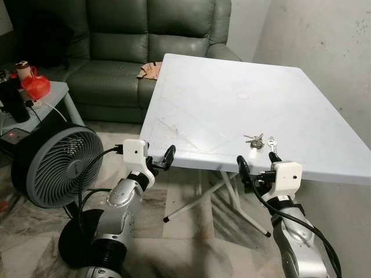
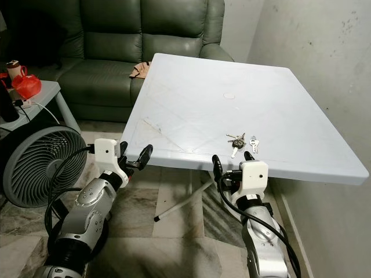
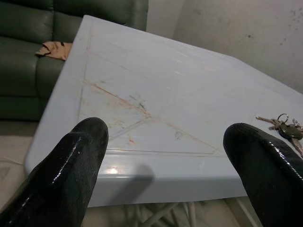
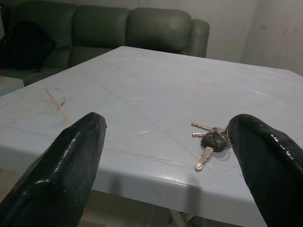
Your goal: Hang keys on a hook
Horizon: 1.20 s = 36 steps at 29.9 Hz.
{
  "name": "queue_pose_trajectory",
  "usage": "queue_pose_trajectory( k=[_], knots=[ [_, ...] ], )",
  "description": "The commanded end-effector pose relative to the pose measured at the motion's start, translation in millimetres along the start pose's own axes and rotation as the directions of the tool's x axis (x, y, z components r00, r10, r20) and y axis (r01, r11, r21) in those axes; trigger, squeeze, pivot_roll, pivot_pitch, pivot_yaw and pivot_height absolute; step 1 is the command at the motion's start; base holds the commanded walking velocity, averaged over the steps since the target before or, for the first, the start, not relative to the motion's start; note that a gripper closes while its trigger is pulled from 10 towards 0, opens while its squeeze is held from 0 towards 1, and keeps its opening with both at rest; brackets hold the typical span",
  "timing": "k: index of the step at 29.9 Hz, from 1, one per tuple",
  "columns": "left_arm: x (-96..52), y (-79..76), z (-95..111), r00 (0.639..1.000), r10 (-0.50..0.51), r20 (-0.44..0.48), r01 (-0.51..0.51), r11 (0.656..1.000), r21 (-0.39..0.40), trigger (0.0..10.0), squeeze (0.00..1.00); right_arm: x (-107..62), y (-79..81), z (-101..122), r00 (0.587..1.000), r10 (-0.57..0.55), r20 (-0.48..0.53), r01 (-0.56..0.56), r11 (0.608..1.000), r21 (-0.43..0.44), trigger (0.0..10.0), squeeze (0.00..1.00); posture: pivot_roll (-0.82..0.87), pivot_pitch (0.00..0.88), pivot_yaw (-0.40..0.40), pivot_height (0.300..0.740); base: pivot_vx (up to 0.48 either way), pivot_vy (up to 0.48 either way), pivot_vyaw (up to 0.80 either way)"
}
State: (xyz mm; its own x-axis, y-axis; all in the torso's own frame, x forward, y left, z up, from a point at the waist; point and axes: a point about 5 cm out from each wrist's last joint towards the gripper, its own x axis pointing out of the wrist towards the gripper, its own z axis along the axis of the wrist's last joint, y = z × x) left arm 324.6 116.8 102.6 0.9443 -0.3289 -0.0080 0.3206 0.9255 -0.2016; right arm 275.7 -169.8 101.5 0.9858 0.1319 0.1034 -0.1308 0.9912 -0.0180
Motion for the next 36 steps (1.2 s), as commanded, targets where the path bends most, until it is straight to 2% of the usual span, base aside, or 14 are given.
queue_pose_trajectory(
  k=[1,9,14,36],
  knots=[
    [0.1,-0.3,0.3,1.000,-0.001,-0.008,0.001,1.000,0.010,10.0,0.00,1.3,-2.0,2.2,1.000,-0.001,0.004,0.001,1.000,-0.003,10.0,0.00,0.03,0.000,-0.058,0.732,0.000,0.000,0.00],
    [0.2,-0.4,0.9,1.000,0.000,-0.009,0.001,1.000,0.011,10.0,0.00,1.1,-1.7,2.6,1.000,-0.002,0.005,0.002,1.000,-0.004,10.0,0.00,0.03,0.000,-0.058,0.732,0.030,0.000,0.00],
    [1.1,-1.3,1.8,1.000,-0.005,-0.007,0.005,1.000,0.010,10.0,0.00,1.3,-1.1,2.5,1.000,0.000,0.005,0.000,1.000,-0.002,10.0,0.00,0.03,0.000,-0.058,0.732,0.255,0.000,0.00],
    [0.8,-1.7,5.0,1.000,0.003,0.010,-0.003,1.000,0.026,10.0,0.00,1.0,1.6,0.5,1.000,0.011,-0.004,-0.011,1.000,0.001,10.0,0.00,0.03,0.000,-0.057,0.732,0.386,0.000,0.00]
  ],
)
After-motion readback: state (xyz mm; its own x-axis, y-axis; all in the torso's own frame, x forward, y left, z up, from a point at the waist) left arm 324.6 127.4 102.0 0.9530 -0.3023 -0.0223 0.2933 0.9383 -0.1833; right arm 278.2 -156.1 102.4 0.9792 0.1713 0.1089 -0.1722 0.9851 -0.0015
